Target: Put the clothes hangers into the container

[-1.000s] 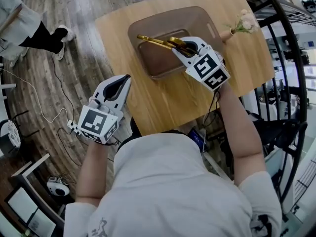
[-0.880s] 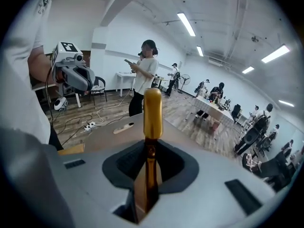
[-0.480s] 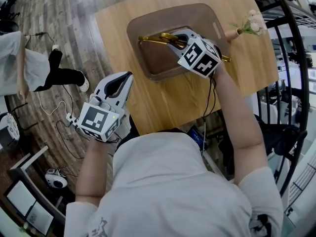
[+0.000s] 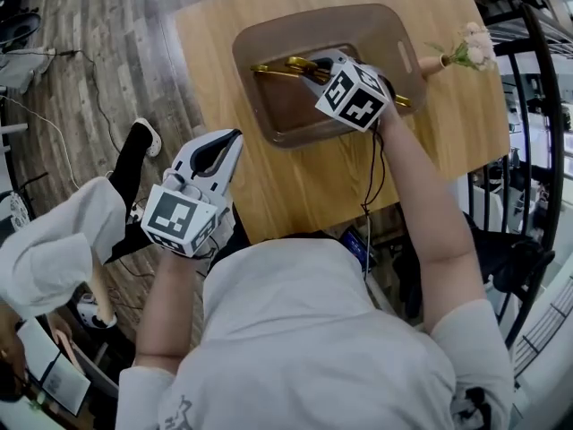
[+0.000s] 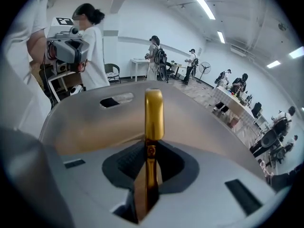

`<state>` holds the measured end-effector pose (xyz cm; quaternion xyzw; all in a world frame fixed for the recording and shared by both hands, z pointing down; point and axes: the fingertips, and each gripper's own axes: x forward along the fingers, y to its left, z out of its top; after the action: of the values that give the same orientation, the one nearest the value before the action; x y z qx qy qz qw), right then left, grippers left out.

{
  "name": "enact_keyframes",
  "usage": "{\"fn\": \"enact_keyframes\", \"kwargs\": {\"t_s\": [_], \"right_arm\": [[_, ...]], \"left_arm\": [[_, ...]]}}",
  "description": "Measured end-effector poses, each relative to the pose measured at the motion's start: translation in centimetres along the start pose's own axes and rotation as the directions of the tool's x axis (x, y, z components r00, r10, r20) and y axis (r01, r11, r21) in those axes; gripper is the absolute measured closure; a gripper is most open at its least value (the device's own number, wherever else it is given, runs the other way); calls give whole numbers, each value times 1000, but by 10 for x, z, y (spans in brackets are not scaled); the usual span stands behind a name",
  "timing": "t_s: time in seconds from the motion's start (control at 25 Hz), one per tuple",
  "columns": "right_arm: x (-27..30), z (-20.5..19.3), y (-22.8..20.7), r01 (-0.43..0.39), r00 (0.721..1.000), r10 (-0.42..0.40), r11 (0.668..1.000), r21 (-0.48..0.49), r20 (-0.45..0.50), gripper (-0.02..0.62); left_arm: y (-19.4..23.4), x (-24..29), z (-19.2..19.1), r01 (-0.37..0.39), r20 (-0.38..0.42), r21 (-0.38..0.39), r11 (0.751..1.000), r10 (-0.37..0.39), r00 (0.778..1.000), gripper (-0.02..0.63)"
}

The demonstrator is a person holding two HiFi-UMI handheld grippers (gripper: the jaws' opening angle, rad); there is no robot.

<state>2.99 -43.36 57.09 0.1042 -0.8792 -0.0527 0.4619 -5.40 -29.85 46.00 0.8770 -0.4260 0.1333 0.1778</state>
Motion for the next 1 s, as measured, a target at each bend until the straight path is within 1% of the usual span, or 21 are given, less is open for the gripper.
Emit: {"fn": "enact_keyframes", "kwargs": {"t_s": [0.24,0.44,0.6,0.72,0.8,1.0], "right_arm": [[7,-15,-10,8,1000,-8,1000,0,-30,515],[9,-27,-3,-15,998,15,1000,10,-55,512],[8,-23,3,-43,997,42,999,-11,-68,484],[2,-22,5,-60,995,58,998,-15,-76,437],[-2,-21,8,-71,994,70,997,-14,-82,418],[-17,-20,21,-81,992,79,997,-17,-99,404]], "left_arm": [[3,3,-6,-5,-9,-15,1000,5,1000,600],[2,4,-7,-3,-14,-19,1000,3,1000,600],[4,0,-5,-7,-10,-19,1000,7,1000,600],[3,-2,-2,-5,-6,-15,1000,5,1000,600],[2,-3,-1,-1,-3,-11,1000,1,1000,600],[-2,-7,1,11,9,-2,1000,-11,1000,600]]}}
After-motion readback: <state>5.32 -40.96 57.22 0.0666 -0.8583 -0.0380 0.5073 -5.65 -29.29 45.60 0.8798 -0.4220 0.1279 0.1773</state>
